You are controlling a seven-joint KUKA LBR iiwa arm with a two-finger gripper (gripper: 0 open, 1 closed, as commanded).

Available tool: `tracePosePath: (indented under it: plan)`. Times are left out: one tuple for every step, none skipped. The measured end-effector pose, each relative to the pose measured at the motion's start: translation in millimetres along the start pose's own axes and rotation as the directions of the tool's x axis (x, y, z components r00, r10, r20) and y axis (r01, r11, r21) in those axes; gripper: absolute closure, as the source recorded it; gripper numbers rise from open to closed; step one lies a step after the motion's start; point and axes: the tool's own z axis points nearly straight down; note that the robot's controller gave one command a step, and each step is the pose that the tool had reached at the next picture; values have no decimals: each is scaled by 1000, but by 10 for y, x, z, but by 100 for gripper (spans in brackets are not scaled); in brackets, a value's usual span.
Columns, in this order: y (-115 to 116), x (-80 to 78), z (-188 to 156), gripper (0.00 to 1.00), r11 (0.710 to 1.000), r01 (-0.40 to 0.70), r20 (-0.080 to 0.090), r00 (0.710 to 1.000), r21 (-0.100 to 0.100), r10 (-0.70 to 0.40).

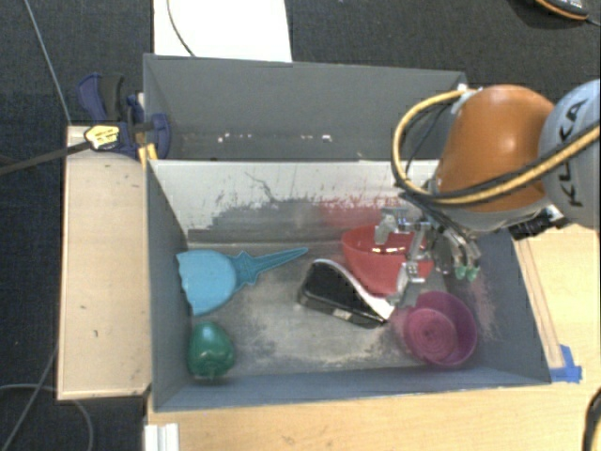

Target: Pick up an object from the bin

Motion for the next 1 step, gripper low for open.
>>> tracePosePath:
  plan:
    - [0, 0, 0, 0, 1000, 0, 0, 1000, 0, 0]
